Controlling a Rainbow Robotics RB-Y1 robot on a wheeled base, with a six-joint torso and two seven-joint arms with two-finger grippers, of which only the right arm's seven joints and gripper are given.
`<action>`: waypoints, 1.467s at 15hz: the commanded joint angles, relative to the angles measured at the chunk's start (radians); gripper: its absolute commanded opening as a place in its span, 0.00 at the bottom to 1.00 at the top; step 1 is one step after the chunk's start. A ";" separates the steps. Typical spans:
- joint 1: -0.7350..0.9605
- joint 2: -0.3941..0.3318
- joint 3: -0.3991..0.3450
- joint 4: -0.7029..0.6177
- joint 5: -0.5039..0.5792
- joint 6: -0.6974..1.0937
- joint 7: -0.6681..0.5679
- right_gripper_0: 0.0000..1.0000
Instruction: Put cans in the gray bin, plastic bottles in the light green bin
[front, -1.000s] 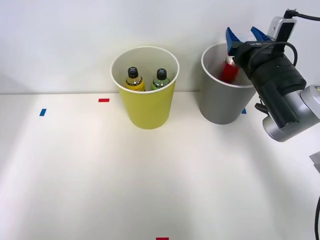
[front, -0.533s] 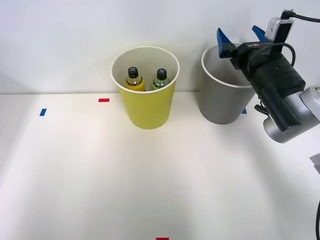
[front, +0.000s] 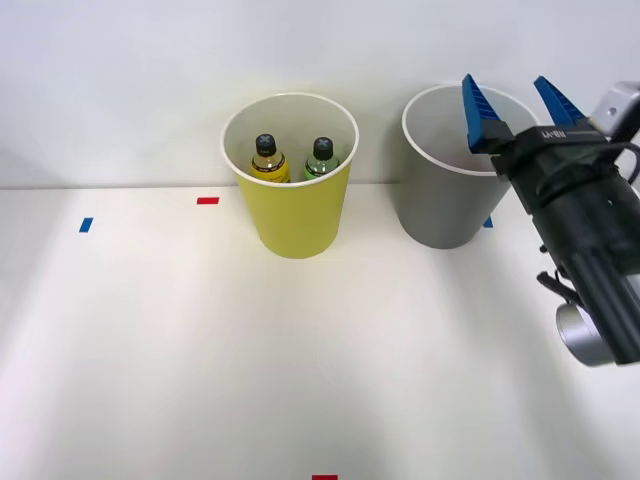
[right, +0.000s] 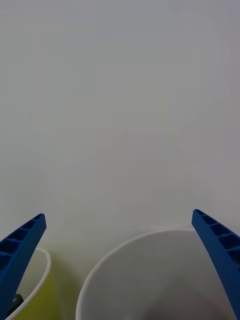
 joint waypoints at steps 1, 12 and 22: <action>0.167 0.069 -0.054 -0.114 0.054 -0.002 0.005 1.00; 0.629 0.380 -0.132 -0.157 0.101 -0.120 0.012 1.00; 0.730 0.394 -0.160 -0.118 0.103 -0.120 0.020 1.00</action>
